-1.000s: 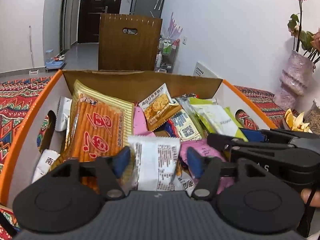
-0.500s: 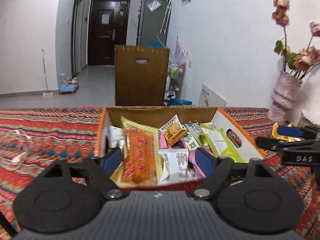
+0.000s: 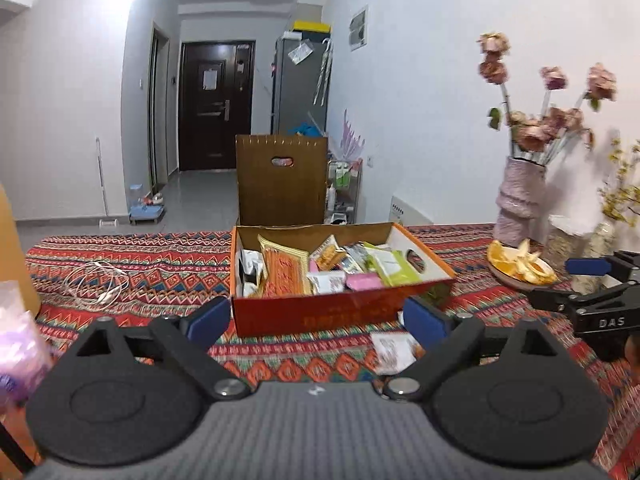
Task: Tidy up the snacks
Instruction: 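Withdraw both tools back toward the last packets, then grasp silver packet with left gripper while right grasps oat-cracker packet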
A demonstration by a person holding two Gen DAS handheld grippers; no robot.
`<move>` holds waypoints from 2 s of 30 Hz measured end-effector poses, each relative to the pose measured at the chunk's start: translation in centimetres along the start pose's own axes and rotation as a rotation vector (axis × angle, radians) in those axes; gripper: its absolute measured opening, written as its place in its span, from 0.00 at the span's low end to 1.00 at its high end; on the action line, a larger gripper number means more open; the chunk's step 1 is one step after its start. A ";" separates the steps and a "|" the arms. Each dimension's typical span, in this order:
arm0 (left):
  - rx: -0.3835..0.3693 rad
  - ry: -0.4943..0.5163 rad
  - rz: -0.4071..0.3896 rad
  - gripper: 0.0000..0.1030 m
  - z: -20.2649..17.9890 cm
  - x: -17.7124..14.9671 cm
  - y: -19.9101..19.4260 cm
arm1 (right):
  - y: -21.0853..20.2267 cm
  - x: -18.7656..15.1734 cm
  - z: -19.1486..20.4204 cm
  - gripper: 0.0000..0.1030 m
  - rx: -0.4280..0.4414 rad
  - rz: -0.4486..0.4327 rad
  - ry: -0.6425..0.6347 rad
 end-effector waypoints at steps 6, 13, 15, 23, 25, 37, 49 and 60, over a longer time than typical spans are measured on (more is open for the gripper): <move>0.036 -0.015 -0.006 0.96 -1.7 -5.6 -5.7 | -5.6 -5.2 2.4 0.96 0.026 -0.014 -0.038; 0.057 -0.103 0.063 0.96 -2.3 -12.1 -9.3 | -9.8 -11.7 4.3 0.99 0.072 0.023 -0.002; 0.051 -0.112 0.087 0.96 -2.4 -13.1 -9.8 | -10.5 -13.6 4.3 0.99 0.077 0.045 0.031; 0.049 -0.074 0.127 0.96 -3.8 -14.3 -9.6 | -10.9 -17.8 3.9 0.99 0.081 0.131 0.067; 0.049 -0.068 0.131 0.96 -4.0 -14.1 -9.3 | -10.8 -17.7 3.5 0.99 0.085 0.128 0.081; -0.050 0.024 0.150 0.95 -6.7 -7.2 1.2 | -7.3 -15.8 0.9 0.99 0.079 0.158 0.096; -0.102 0.098 0.307 0.64 -9.0 -3.9 20.0 | -2.7 -13.0 -3.6 0.99 -0.010 0.209 0.115; -0.099 0.041 0.285 0.41 -5.0 -4.1 19.1 | 7.3 -5.2 -3.1 0.97 0.150 0.192 0.088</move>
Point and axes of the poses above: each gripper's, at about its wrist camera, not at the fingertips, and y roughly the way its jaws point, z to its left, x to its top, the point moved 2 cm from there along y, roughly the way its jaws point, and after that the axes turned 6 degrees about z, right-handed, at the moved point
